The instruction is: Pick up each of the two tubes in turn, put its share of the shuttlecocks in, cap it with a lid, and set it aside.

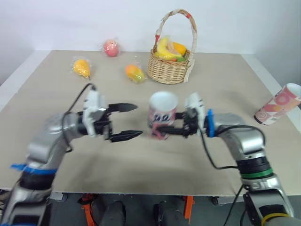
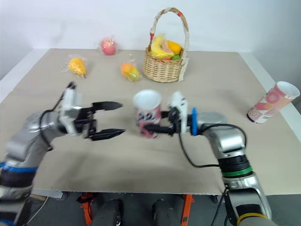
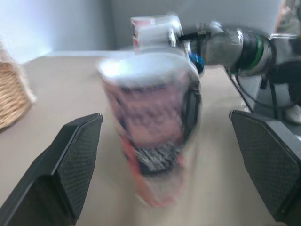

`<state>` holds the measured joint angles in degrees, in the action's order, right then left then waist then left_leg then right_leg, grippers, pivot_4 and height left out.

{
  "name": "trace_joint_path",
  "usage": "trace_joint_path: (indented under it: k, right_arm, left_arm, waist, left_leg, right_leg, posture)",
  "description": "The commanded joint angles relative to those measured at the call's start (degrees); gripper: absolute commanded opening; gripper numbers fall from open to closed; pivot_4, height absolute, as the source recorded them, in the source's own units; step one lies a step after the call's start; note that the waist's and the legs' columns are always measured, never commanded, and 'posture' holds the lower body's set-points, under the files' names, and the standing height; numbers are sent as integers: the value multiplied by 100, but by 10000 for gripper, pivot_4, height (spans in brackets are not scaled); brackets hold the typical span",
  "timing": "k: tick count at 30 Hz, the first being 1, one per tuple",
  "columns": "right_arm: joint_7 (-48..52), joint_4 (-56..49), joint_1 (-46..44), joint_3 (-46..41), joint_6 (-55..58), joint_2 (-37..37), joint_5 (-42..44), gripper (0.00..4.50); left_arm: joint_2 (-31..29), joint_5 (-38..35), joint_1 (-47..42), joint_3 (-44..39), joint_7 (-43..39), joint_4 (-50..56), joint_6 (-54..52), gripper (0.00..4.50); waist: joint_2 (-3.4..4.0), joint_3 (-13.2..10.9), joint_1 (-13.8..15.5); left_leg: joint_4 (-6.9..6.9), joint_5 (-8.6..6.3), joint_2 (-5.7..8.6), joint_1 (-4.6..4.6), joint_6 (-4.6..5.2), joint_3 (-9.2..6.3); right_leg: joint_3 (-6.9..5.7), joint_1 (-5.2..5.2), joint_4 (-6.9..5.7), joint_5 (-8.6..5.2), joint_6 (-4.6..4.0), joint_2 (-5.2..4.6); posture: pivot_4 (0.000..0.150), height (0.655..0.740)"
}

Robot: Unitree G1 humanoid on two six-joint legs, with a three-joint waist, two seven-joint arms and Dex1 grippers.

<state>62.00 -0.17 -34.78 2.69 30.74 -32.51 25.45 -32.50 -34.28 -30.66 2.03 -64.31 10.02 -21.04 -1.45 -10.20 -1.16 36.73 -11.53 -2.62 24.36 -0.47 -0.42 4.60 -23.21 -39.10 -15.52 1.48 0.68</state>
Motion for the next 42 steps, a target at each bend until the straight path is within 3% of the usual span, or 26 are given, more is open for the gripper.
trace_joint_path:
  k: [1, 4, 8, 15, 20, 25, 28, 33, 42]
  right_arm:
    - [-959, 411, 17, -1185, -155, -240, 3, 27021]
    - [-1675, 765, 404, -1877, -280, -433, -162, 27021]
    - [-2240, 1059, 639, -2290, -497, -450, -243, 27021]
    - [-3087, 2010, 432, -2643, -989, -412, -417, 27021]
    - [-3122, 2459, 417, -2553, -1080, -436, -472, 27021]
    - [-3003, 2692, 474, -2496, -1081, -432, -469, 44496]
    - [-2994, 2748, 525, -2460, -1000, -522, -517, 44496]
    - [-2707, 2298, 937, -2506, -824, -739, -408, 44496]
    - [-1143, 226, 2657, -2579, 127, -1528, 476, 44496]
  left_arm:
    - [494, 490, -823, 353, 356, -617, 179, 45000]
    - [1140, 780, -1641, 471, 789, -1471, 257, 45000]
    - [1546, 1154, -2165, 571, 910, -2213, 446, 45000]
    - [1679, 1656, -2390, 846, 722, -2855, 562, 45000]
    - [1664, 1707, -2292, 798, 715, -2801, 594, 45000]
    - [1609, 1758, -2237, 763, 776, -2711, 555, 45000]
    - [1579, 1736, -2213, 703, 794, -2655, 496, 45000]
    - [1518, 1677, -2127, 663, 761, -2498, 399, 45000]
    - [873, 1217, -1054, 160, 952, -1440, -682, 45000]
  waist:
    - [-1, 0, 2]
    - [0, -1, 2]
    - [4, 0, -33]
    - [8, -2, -141]
    - [10, -2, -139]
    - [10, -2, -139]
    - [12, -1, -140]
    - [12, -1, -134]
    - [35, 8, -172]
  left_leg:
    - [2, 0, 3, 1, 0, 1]
    - [-7, -4, 4, 3, 7, 9]
    - [-9, -8, 10, 14, 13, 13]
    - [-17, -7, 8, -4, 12, 29]
    - [-16, -4, 11, -4, 7, 33]
    - [-10, -4, 11, -6, 7, 31]
    - [-10, -2, 12, -6, 5, 32]
    - [-12, -2, 13, -4, 5, 33]
    - [-14, -4, 10, -14, 7, 40]
  right_leg:
    - [2, 0, 2, 2, 0, -1]
    - [16, -7, 1, 1, -1, -1]
    - [20, -14, 6, -1, 2, -4]
    - [40, -14, -3, -1, 2, 1]
    - [44, -12, -3, 2, 7, -3]
    - [42, -5, -1, 4, 11, -4]
    - [45, -7, -2, 6, 12, -4]
    - [46, -7, -1, 4, 14, -6]
    - [57, -7, -4, 1, 15, -4]
  posture:
    - [1500, 7400]
    - [1500, 7400]
    - [1500, 7400]
    - [1500, 7400]
    - [1500, 7400]
    - [1500, 7400]
    - [1500, 7400]
    - [1500, 7400]
    - [1500, 7400]
